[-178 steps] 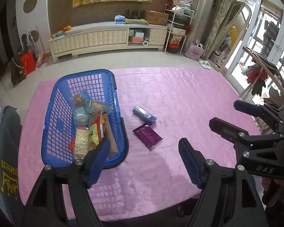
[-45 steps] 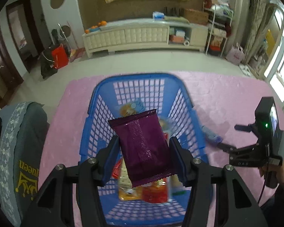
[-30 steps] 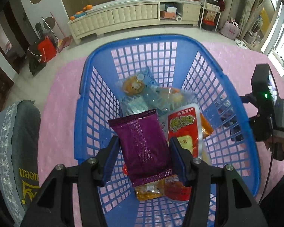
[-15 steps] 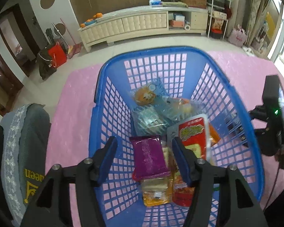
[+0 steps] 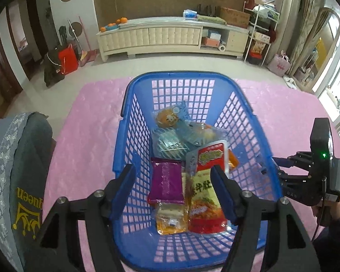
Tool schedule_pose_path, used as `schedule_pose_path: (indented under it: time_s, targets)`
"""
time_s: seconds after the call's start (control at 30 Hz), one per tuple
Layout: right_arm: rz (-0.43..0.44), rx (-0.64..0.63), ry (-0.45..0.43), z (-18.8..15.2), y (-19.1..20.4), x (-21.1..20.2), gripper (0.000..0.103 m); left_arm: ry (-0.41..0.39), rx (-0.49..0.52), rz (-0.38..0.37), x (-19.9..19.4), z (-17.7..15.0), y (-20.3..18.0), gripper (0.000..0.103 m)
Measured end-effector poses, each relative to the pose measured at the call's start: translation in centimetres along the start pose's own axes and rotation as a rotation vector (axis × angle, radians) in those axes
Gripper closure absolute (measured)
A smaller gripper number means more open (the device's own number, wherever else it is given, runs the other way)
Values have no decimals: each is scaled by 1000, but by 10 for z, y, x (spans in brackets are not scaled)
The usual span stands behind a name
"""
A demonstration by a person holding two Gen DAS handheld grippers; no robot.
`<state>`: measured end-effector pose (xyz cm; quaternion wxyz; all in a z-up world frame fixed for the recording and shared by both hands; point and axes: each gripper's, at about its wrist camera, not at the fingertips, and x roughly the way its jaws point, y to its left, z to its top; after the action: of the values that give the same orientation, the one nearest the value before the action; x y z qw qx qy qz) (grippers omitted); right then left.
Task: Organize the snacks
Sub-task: 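Grasp the blue Doublemint gum pack with the right tool, then carry the gum pack over the basket and release it from the right tool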
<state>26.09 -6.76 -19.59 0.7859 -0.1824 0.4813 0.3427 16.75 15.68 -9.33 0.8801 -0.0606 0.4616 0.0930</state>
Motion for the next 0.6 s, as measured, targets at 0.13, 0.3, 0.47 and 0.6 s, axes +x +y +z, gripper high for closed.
schedule_pose_path:
  time_s: [0.13,0.3,0.47,0.6]
  targets:
    - [-9,-1,-19,-3,13,-23,69,-37,3,-19,-18,-8,-7,37]
    - [-17,0,-81,-8,34,-65,69,-80,11,-56,-44,-20,-15,37]
    - [-24,6,-128,-5,44,-100,69,-113,19,-78,-66,-27,-16,37]
    - [-19,25,-166,-4,51,-126,69,-143,27,-84,-83,-31,-13,37]
